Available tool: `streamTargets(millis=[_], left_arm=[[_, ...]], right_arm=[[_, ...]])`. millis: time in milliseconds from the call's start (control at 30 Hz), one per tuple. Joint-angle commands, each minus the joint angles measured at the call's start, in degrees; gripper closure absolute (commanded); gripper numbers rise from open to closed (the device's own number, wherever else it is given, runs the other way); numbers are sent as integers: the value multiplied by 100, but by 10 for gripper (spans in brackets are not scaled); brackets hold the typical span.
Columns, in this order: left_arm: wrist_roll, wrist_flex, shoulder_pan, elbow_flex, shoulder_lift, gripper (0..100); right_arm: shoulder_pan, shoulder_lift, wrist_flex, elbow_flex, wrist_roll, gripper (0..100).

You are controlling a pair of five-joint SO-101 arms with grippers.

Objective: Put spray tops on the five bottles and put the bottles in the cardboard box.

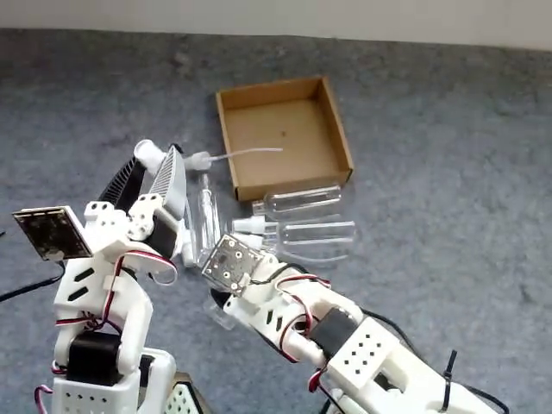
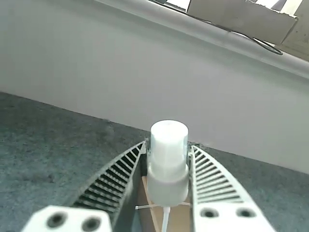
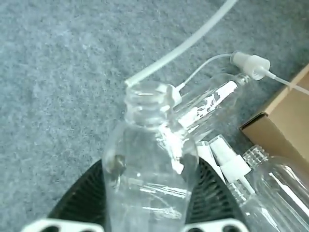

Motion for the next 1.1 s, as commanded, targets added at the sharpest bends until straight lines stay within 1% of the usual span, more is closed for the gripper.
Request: streamTargets(millis=[0, 267, 433, 567, 733, 867, 1067], left_arm=[[9, -26, 75, -92, -75, 990], [0, -97, 75, -593, -75, 993], [-26, -246, 66, -585, -22, 993], [-448, -360, 92, -576, -22, 993], [-440, -387, 110, -620, -22, 993], [-457, -703, 119, -620, -22, 993], [-466, -686, 119, -576, -13, 993]], right_arm=[[-31, -163, -119, -48, -44, 995], [-31, -154, -119, -40, -35, 995], [-31, -154, -119, -40, -35, 995], [-31, -154, -119, -40, -35, 995], [-31, -145, -119, -31, -35, 995], [-31, -145, -119, -31, -35, 995], [-31, -171, -119, 57, -26, 995]])
